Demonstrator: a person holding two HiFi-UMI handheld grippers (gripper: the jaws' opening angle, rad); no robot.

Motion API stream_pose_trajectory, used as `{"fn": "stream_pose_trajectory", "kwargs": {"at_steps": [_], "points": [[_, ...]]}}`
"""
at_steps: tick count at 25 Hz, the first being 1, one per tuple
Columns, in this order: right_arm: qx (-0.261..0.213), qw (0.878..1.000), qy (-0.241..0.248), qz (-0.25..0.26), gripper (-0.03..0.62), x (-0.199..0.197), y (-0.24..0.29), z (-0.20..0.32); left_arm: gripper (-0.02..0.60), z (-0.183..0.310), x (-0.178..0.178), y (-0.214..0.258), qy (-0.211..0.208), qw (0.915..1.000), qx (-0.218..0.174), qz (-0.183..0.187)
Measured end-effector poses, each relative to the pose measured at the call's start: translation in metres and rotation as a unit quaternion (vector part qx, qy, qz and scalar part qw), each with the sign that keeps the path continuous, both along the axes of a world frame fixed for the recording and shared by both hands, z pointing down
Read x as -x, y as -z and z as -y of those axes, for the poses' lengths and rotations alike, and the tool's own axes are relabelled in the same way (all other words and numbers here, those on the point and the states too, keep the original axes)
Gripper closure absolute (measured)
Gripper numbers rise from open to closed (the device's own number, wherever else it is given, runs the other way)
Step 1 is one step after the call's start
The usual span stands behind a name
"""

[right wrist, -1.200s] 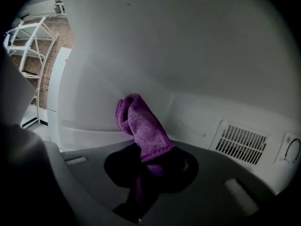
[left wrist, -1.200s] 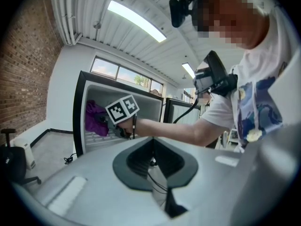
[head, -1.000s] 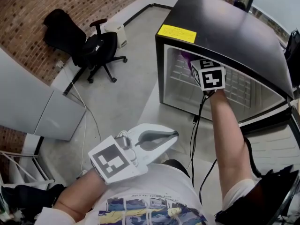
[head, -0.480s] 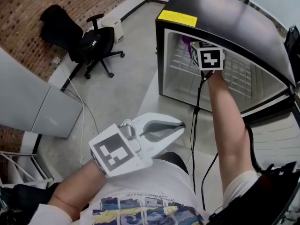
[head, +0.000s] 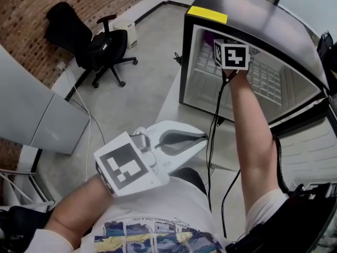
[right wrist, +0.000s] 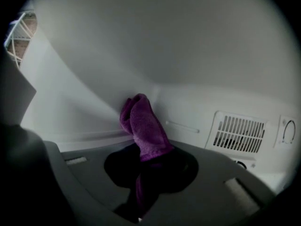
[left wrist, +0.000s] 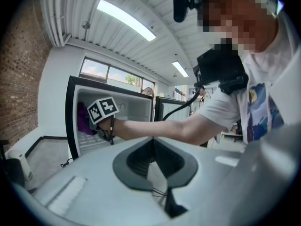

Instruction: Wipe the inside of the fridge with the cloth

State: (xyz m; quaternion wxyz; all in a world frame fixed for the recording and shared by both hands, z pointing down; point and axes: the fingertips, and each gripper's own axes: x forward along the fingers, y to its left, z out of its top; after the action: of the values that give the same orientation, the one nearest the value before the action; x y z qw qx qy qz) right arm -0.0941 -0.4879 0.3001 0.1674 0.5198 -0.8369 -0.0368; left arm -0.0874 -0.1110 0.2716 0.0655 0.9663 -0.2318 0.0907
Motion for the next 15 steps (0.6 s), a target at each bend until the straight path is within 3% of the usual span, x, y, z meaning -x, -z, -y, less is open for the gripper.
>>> {"fn": "stream_pose_trajectory", "kwargs": {"at_steps": [15], "points": [[-0.008, 0.990, -0.140, 0.006, 0.540, -0.111, 0.012, -0.003, 0.577, -0.019, -0.005, -0.004, -0.039, 0.9992, -0.007, 0.000]]}}
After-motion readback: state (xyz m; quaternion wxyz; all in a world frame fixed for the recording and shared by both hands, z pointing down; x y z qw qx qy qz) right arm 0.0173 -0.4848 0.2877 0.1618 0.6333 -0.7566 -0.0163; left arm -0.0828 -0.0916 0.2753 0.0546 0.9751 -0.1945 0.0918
